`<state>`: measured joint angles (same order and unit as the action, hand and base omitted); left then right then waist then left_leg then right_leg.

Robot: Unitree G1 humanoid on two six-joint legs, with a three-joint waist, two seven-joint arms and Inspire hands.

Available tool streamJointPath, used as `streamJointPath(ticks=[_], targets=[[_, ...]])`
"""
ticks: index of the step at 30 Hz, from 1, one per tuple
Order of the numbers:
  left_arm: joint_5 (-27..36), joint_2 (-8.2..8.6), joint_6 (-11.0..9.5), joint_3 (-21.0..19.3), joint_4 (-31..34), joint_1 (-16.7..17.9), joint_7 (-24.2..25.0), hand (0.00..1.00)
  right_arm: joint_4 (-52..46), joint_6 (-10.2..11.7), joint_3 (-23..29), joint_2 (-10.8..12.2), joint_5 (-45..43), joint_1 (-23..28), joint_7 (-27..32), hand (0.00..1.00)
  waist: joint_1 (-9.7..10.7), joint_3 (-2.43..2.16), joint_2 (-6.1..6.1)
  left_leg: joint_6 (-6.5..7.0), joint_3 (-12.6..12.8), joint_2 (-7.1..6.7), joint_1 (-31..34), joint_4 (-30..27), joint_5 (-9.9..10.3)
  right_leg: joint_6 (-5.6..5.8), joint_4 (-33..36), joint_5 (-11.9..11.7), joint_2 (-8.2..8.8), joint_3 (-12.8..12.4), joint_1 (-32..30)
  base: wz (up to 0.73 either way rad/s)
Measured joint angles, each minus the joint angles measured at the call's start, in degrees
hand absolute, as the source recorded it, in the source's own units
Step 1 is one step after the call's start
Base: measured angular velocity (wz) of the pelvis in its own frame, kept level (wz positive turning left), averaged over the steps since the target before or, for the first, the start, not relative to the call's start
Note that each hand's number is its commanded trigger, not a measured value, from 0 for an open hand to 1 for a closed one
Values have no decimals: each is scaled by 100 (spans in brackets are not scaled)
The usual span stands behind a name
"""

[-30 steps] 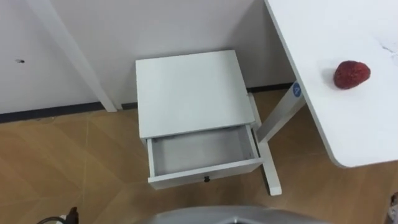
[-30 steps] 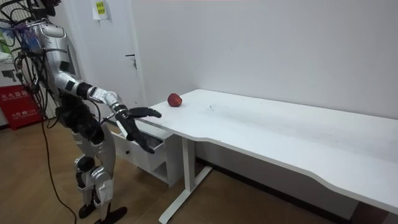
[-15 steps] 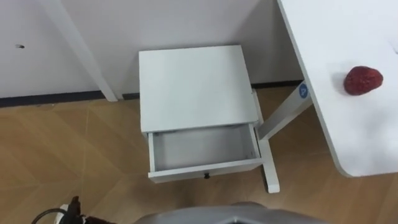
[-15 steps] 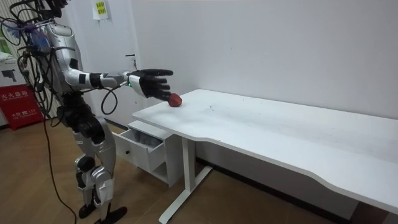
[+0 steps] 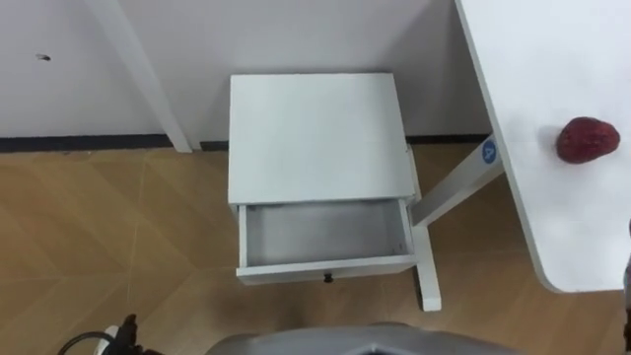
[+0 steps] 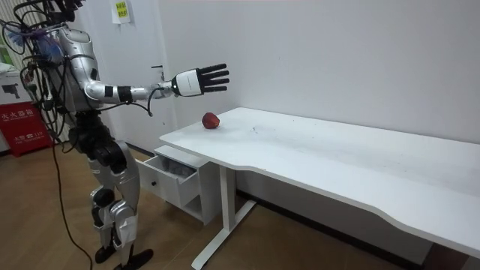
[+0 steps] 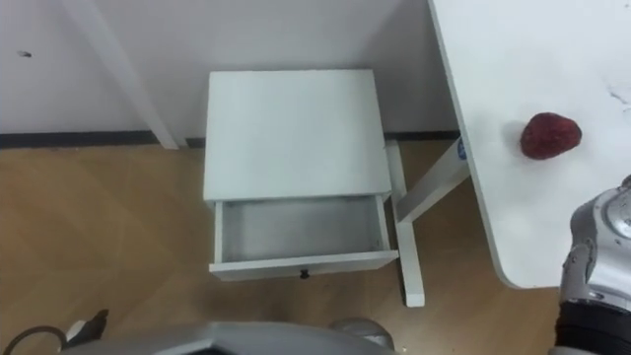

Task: Put apple and close drawer

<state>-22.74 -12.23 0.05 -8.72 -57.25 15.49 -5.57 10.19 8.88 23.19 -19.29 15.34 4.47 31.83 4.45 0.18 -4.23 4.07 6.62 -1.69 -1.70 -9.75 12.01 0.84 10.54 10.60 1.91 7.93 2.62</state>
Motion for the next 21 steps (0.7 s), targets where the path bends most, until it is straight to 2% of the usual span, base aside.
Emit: streamJointPath(ticks=[6, 13, 21], targets=[[-5, -19, 0, 0, 69, 66, 15, 0, 543, -48, -206, -63, -672, 16, -624, 0, -5, -14, -31, 0, -57, -2, -9, -33, 0, 0, -5, 0, 5, 80, 44, 5], [-5, -19, 3, -3, 113, 90, 117, 0, 1140, -231, -281, -63, -699, 24, -1254, 0, -42, -18, -37, -1, -51, -1, -19, -77, -1, 0, -5, 0, 12, 99, 49, 0], [3, -24, -3, 6, 112, 132, 163, 0, 1394, -255, -506, -80, -703, 33, -1582, 0, -23, -11, -32, -5, -74, 1, -65, -112, -2, -9, 3, -6, 24, 176, 155, 1]])
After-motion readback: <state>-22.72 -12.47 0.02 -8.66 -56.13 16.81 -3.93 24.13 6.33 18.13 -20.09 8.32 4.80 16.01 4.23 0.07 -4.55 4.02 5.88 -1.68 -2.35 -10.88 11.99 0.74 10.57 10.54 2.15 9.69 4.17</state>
